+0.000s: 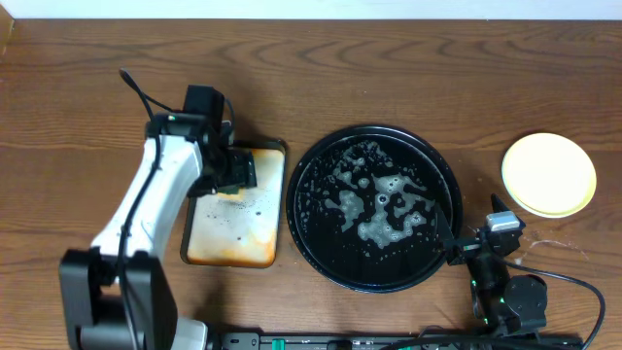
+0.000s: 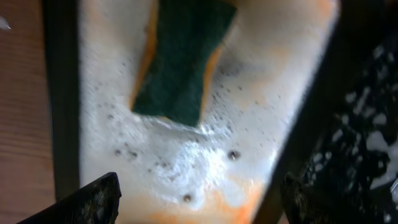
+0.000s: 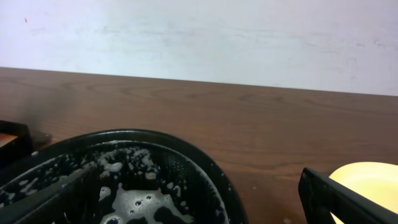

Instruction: Clean dirty plates on tray and stack at the side

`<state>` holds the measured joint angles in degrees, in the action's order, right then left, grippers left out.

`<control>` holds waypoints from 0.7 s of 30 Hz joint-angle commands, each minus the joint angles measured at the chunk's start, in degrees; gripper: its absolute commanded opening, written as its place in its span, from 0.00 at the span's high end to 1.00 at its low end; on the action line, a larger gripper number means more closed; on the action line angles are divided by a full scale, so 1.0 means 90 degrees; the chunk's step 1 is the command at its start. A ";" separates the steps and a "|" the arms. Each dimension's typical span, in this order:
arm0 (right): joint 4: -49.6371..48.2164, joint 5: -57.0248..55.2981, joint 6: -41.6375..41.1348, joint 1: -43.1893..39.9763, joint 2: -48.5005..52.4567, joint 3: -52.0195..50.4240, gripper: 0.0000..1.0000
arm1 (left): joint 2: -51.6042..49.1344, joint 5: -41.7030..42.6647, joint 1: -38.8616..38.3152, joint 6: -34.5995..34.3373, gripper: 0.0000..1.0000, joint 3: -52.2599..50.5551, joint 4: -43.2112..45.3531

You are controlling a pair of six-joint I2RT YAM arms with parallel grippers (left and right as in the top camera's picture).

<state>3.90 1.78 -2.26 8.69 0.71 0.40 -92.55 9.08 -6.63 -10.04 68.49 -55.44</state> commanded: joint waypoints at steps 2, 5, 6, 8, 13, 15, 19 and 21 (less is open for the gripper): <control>0.0027 -0.0049 0.0049 -0.0046 -0.0044 -0.0010 0.01 | 0.0964 -0.0512 -0.0391 0.0112 0.17 -0.0544 0.0359; 0.0027 -0.0049 0.0049 -0.0046 -0.0044 -0.0010 0.01 | 0.1948 -0.0656 -0.0563 0.0114 0.17 -0.1328 0.1678; 0.0027 -0.0049 0.0049 -0.0046 -0.0044 -0.0010 0.01 | 0.2334 -0.0646 -0.0578 0.0114 0.17 -0.1659 0.2220; 0.0024 -0.0049 0.0049 -0.0046 -0.0044 -0.0010 0.01 | 0.3028 -0.0578 -0.0583 0.0114 0.17 -0.2220 0.3036; 0.0024 -0.0049 0.0049 -0.0046 -0.0044 -0.0010 0.01 | 0.5100 -0.0614 -0.0384 0.0216 0.17 -0.3390 0.4330; 0.0027 -0.0049 0.0049 -0.0046 -0.0044 -0.0010 0.01 | 0.5875 -0.0631 -0.0168 0.0216 0.17 -0.3716 0.4537; 0.0027 -0.0049 0.0049 -0.0046 -0.0044 -0.0010 0.01 | 0.6958 -0.0661 0.0202 0.0355 0.17 -0.4095 0.4605; 0.0027 -0.0049 0.0049 -0.0046 -0.0044 -0.0010 0.01 | 0.7499 -0.0741 0.0374 0.0355 0.17 -0.4284 0.4634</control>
<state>3.95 1.50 -2.26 8.69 0.69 0.40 -31.53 3.97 -5.67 -8.47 32.75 -14.26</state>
